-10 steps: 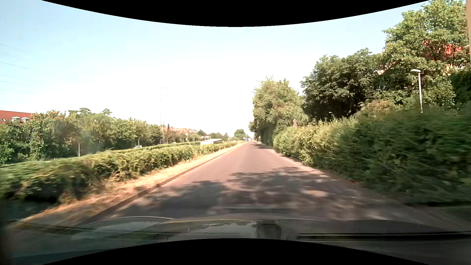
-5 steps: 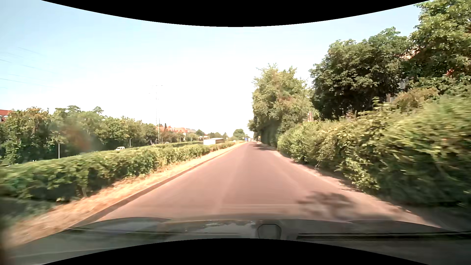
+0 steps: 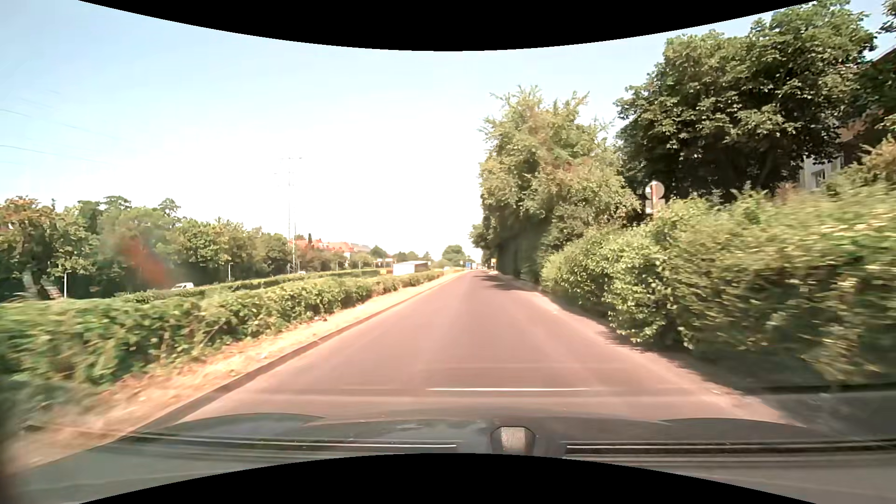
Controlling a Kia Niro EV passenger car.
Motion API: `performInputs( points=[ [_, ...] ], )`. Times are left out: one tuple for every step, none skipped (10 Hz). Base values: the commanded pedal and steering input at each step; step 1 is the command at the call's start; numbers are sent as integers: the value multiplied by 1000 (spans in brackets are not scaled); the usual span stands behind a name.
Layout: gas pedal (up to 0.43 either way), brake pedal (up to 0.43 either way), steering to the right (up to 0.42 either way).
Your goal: Follow the waypoints while adhering to traffic rules and regulations
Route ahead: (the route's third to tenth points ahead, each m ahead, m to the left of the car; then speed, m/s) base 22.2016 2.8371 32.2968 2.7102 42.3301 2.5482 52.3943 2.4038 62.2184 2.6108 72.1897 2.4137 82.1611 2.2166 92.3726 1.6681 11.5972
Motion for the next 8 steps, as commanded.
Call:
performInputs(
  points=[
    [87, 0, -4],
    [87, 0, -4],
    [87, 0, -4],
    [87, 0, -4],
    [87, 0, -4],
    [87, 0, -4],
    [67, 0, -4],
    [59, 0, -4]
  ],
)
